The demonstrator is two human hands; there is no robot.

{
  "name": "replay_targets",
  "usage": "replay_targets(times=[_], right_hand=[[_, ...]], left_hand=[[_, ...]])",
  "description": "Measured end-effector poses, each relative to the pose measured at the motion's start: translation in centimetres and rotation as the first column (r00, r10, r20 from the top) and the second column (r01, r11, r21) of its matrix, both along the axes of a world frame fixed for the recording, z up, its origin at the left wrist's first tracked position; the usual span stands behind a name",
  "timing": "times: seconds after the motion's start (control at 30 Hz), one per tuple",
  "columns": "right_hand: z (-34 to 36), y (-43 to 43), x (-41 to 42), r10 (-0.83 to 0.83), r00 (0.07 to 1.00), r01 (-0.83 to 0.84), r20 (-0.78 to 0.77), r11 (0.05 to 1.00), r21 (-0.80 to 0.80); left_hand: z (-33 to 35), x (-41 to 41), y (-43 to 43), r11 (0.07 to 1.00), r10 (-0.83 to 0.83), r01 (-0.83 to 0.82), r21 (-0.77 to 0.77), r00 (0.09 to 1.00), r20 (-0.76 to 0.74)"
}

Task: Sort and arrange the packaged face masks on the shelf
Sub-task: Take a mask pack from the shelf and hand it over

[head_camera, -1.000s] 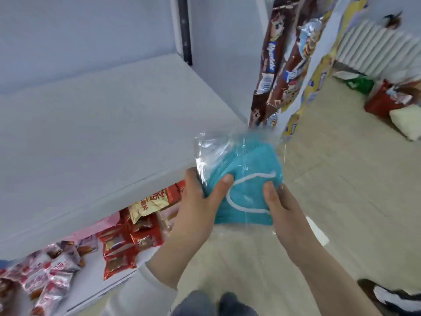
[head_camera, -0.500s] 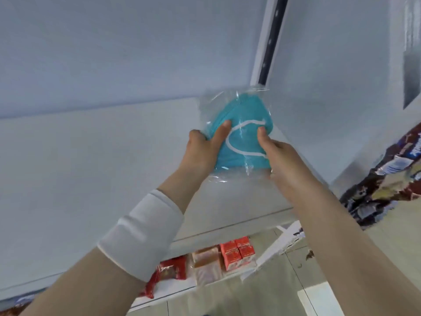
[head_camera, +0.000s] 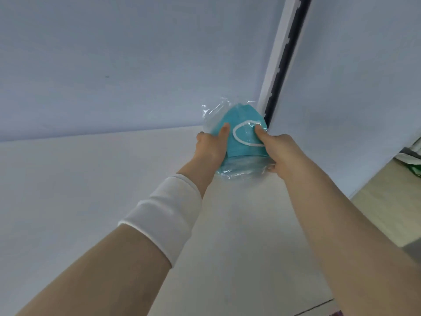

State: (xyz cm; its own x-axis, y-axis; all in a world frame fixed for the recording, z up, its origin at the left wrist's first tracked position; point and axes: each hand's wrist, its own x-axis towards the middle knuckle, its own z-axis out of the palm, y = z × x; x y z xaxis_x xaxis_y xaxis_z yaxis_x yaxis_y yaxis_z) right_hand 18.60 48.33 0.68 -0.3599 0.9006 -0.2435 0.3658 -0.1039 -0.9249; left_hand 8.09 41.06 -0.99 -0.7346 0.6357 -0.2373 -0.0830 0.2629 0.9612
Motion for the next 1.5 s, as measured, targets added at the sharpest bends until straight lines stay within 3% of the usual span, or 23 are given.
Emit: replay_targets(times=[0.33,0.7,0.93,1.03,1.17,1.3,1.4,1.5], right_hand=[[0.0,5.8,-3.9,0.002,0.977,-0.046,0.214,0.978,0.201],[0.1,7.6,-4.9,0.035,0.919,-0.139,0.393,0.961,0.240],[0.3,7.7,-4.6,0.012,0.930,-0.125,0.368,0.951,0.284],[0.6,7.5,-4.4,-0.070,0.931,-0.062,0.359,0.937,0.343],[1.9,5.6,-4.1,-0.249,0.901,0.055,0.356,0.878,0.475],[3.2,1.7,-3.4,-0.311,0.904,0.026,0.295,0.726,0.687],[3.0,-1.6,-2.9,-0.255,0.904,-0.116,0.342,0.624,0.772],[1.6,-5.3,-2.0,-0.129,0.873,-0.339,0.469,0.530,0.777]], left_hand=[[-0.5,-2.5,6.2,0.999,0.004,-0.006,-0.035,0.999,-0.051],[-1.0,-3.0,7.6,0.998,0.060,-0.061,0.014,0.997,0.042],[-0.8,-3.2,7.2,0.999,0.042,-0.042,-0.014,0.999,0.033],[-0.4,-3.2,6.4,0.999,0.023,-0.023,-0.044,1.000,0.005],[0.9,-2.8,4.2,0.993,-0.033,0.020,-0.120,0.993,-0.115],[2.0,-2.0,0.2,0.983,-0.112,0.054,-0.178,0.934,-0.340],[1.9,-1.0,-4.4,0.954,-0.199,0.007,-0.299,0.762,-0.617],[1.5,0.1,-9.4,0.905,-0.280,-0.094,-0.416,0.605,-0.746]])
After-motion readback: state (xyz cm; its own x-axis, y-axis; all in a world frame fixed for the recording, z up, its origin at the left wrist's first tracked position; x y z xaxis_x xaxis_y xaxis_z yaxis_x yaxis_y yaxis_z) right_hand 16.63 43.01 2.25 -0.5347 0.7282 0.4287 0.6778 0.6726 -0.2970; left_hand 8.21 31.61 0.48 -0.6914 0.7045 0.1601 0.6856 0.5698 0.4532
